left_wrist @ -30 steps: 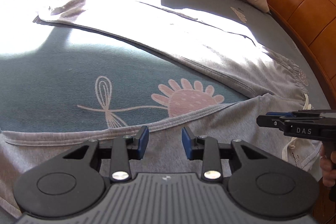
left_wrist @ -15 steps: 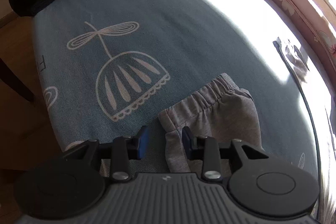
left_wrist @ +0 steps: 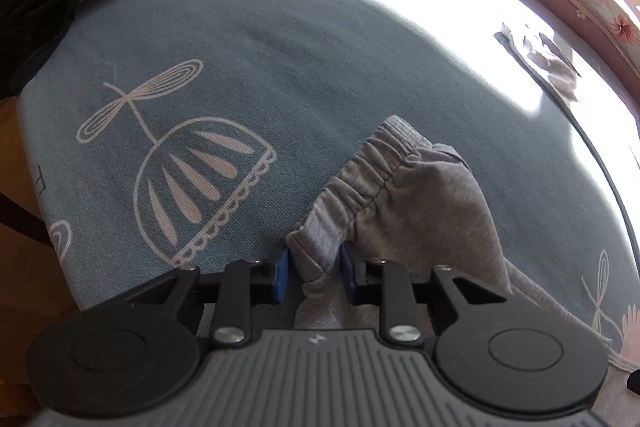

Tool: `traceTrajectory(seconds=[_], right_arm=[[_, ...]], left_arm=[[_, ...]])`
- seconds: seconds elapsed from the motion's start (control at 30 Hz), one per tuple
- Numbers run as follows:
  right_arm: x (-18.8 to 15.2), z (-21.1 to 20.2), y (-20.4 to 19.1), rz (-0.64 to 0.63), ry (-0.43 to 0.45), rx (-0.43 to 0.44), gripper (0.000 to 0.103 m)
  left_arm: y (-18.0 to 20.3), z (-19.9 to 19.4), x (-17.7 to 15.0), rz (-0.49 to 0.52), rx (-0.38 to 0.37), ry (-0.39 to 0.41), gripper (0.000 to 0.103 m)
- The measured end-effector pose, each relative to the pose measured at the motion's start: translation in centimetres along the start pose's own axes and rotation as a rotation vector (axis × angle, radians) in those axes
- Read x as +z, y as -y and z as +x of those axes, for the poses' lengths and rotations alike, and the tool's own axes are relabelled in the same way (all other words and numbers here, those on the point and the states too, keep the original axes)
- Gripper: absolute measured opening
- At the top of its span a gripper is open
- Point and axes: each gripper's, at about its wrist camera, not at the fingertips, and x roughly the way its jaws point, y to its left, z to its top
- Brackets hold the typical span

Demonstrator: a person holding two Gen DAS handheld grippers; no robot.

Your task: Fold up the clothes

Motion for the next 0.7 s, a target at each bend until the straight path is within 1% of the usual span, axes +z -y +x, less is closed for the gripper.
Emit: traceTrajectory(seconds=[0.1, 0.2, 0.3, 0.43, 0.5, 0.63, 0.7], right_arm=[[0.0, 0.1, -0.7, -0.027, 0.0, 0.004, 0.045], [0.0, 0.3, -0.9, -0.035, -0.003, 0.007, 0.045], [0.0, 0.4, -1.1, -0.035, -0.007, 0.01, 0.045], [0.2, 0.5, -1.6, -0.06, -0.01, 0.02, 0.045], [0.4, 0.6, -1.9, -0.075, -0.012, 0.022, 0.045], [0.7, 0.6, -2.3, -0.096, -0.016, 0.022, 0.045], [0.8, 0.6, -2.5, -0.106, -0.019, 0.022, 0.046]], left_arm=[[-0.7, -1.4, 0.3, -0.015, 0.003, -0.004, 0.023], [-1.7, -3.0, 0.2, -0.008, 0.027, -0.007, 0.023], [-3.6, -3.5, -0.4, -0.037, 0.056, -0.035, 0.023], [-5.3, -2.4, -1.6, -0.064, 0.098, -0.09, 0.023], [-5.7, -1.8, -2.1, -0.072, 0.106, -0.098, 0.023], [-5.9, -2.4, -2.3, -0.073, 0.093, -0.086, 0.023], [-6.0, -3.1, -2.4, -0.058, 0.08, -0.076, 0.026]])
